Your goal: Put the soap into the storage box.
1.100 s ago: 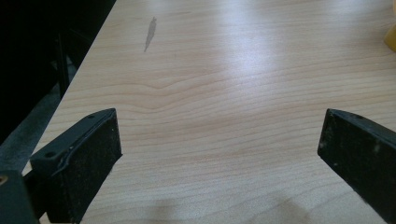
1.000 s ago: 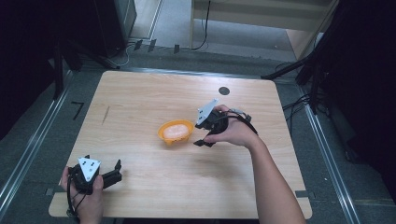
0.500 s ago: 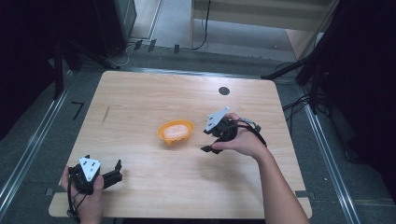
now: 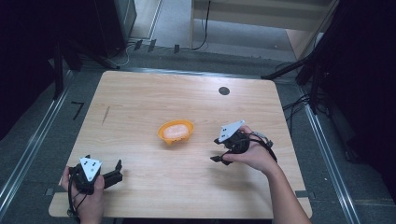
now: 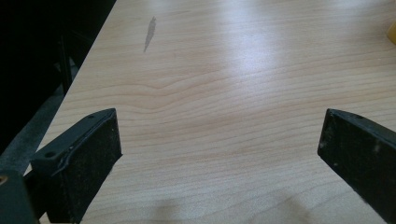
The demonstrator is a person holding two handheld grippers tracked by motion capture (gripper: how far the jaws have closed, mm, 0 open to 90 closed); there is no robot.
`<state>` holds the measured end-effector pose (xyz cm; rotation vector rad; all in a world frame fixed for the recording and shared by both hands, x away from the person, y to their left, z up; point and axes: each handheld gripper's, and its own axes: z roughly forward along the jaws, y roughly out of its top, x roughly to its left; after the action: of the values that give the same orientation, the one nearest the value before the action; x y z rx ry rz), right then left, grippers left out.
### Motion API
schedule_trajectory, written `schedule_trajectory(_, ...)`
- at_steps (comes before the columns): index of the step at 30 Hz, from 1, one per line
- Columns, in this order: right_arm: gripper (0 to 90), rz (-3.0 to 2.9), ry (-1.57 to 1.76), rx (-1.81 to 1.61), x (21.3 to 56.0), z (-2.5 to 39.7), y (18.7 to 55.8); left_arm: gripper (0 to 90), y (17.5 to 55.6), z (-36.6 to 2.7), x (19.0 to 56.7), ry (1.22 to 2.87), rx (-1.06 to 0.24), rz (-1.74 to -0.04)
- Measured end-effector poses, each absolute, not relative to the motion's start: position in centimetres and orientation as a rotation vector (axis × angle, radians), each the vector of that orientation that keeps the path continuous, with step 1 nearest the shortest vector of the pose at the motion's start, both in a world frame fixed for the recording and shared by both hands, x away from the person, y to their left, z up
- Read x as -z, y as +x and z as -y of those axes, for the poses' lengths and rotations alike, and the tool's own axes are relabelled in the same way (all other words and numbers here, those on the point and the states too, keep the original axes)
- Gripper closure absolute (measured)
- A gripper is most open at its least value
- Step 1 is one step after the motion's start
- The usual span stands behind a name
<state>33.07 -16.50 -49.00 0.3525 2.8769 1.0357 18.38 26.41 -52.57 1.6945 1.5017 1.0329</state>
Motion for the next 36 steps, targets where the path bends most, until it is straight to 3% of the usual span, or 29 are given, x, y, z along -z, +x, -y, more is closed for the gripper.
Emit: schedule_trajectory(36,30.7,-2.698,0.701,-1.15,53.5,24.2,26.5,0.0,18.3,-26.3,52.6,1.699,-1.044,-1.494)
